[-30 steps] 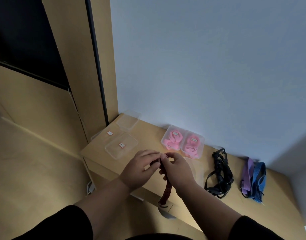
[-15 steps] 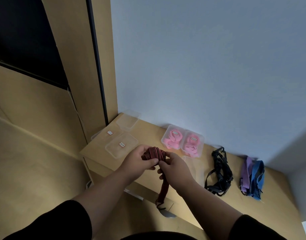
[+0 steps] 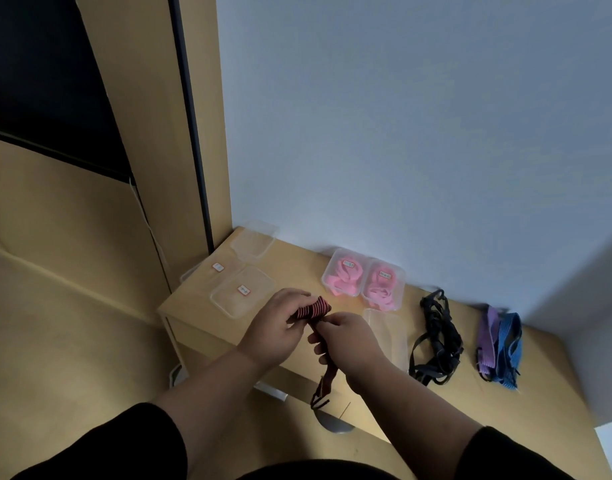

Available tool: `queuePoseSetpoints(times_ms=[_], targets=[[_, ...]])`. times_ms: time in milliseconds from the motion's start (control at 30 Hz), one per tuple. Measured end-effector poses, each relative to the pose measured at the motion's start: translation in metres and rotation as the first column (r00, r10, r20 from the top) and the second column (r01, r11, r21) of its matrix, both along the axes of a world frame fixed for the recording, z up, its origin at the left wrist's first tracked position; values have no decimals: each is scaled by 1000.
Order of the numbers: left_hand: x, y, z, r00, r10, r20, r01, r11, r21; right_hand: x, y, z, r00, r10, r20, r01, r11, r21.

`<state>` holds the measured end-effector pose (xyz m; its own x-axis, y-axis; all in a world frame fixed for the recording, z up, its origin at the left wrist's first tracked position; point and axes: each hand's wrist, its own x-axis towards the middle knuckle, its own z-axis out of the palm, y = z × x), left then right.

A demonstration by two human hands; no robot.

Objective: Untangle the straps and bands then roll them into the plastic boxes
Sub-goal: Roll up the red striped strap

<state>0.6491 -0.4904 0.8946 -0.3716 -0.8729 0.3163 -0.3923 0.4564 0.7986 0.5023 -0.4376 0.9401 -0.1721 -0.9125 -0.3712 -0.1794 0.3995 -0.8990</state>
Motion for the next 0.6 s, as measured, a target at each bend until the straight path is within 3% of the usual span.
queuePoseSetpoints(times_ms=[200, 400, 500, 600], targets=[[-2, 9, 3, 990, -73, -122, 74, 997, 3, -2, 6, -1, 983, -60, 174, 64, 998, -20], [-3, 12, 0, 976, -106, -191, 115, 993, 35, -1, 8, -6, 989, -97, 107, 101, 994, -28], [-3, 13, 3, 956, -17, -294, 81, 975, 208, -2, 10, -6, 994, -100, 46, 102, 994, -49], [-3, 7, 6, 956, 51, -290, 75, 909, 409, -3, 10, -9, 997, -66, -48, 61, 994, -86]])
